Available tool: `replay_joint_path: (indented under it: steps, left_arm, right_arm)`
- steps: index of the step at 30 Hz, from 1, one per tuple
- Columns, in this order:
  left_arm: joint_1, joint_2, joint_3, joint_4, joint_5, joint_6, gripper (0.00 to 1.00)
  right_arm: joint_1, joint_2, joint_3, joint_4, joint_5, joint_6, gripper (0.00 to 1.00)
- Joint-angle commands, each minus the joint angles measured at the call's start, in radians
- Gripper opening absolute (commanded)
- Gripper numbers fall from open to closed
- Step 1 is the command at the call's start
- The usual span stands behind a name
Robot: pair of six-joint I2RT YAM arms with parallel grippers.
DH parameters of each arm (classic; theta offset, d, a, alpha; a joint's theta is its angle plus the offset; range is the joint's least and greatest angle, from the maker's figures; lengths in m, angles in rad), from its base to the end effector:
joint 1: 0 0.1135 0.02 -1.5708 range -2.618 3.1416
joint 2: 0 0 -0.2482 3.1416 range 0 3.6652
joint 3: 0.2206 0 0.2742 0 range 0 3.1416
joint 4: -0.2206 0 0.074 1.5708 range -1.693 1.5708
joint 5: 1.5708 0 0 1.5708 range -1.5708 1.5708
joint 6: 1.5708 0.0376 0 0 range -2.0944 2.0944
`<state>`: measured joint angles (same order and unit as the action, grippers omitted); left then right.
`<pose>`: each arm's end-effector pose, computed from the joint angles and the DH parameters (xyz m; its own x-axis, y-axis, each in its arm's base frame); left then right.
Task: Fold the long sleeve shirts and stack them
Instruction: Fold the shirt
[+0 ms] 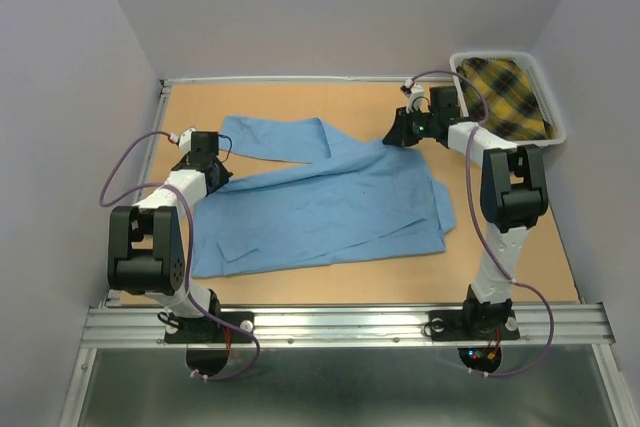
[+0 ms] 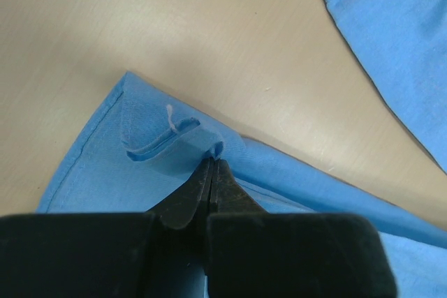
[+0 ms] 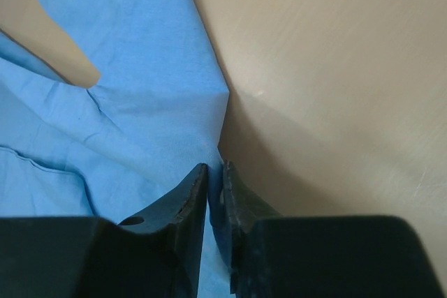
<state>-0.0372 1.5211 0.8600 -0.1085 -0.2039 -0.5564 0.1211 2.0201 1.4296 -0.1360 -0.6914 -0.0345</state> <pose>0.3353 -0.0049 0.1674 -0.5330 -0.4977 -0.6843 -0.4597 0.8493 -0.2597 0.4542 0.0794 0.1695 -0.6395 -0.1046 -0.7617 -0.5886 0.7040 0.3975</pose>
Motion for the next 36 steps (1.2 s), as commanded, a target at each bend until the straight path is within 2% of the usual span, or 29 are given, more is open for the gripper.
replay_joint_path:
  steps: [1,2,6,21,26,31,32,33,34,35,36]
  left_arm:
    - [0.008,0.014,0.053,-0.019,-0.041,0.019,0.00]
    - [0.010,0.017,0.054,-0.023,-0.045,0.019,0.00]
    - [0.028,0.011,0.057,-0.028,-0.045,0.016,0.00]
    - [0.065,0.016,0.066,-0.037,-0.035,-0.002,0.00]
    - [0.066,0.030,0.063,-0.039,-0.014,-0.019,0.00]
    - [0.066,0.028,0.062,-0.037,-0.009,-0.020,0.00]
    - [0.066,0.028,0.062,-0.039,-0.008,-0.020,0.00]
    - [0.066,0.025,0.062,-0.037,-0.006,-0.020,0.00]
    - [0.066,0.024,0.065,-0.037,-0.006,-0.019,0.00]
    - [0.065,0.024,0.066,-0.034,-0.002,-0.019,0.00]
    - [0.066,0.022,0.070,-0.036,0.004,-0.019,0.00]
  right_arm:
    - [0.008,-0.014,0.039,-0.013,-0.020,-0.019,0.16]
    - [0.008,-0.023,0.031,-0.011,-0.013,-0.025,0.11]
    - [0.008,-0.067,-0.012,-0.010,0.038,-0.060,0.01]
    - [0.006,-0.248,-0.202,0.010,0.072,-0.111,0.01]
    - [0.011,-0.287,-0.342,0.085,0.085,-0.088,0.01]
    - [0.012,-0.293,-0.386,0.111,0.102,-0.056,0.01]
    - [0.012,-0.293,-0.380,0.118,0.111,-0.033,0.01]
    - [0.011,-0.293,-0.371,0.116,0.115,-0.022,0.06]
    - [0.011,-0.293,-0.364,0.118,0.119,-0.007,0.14]
    - [0.012,-0.302,-0.350,0.115,0.141,0.014,0.28]
    - [0.012,-0.316,-0.344,0.116,0.141,0.031,0.34]
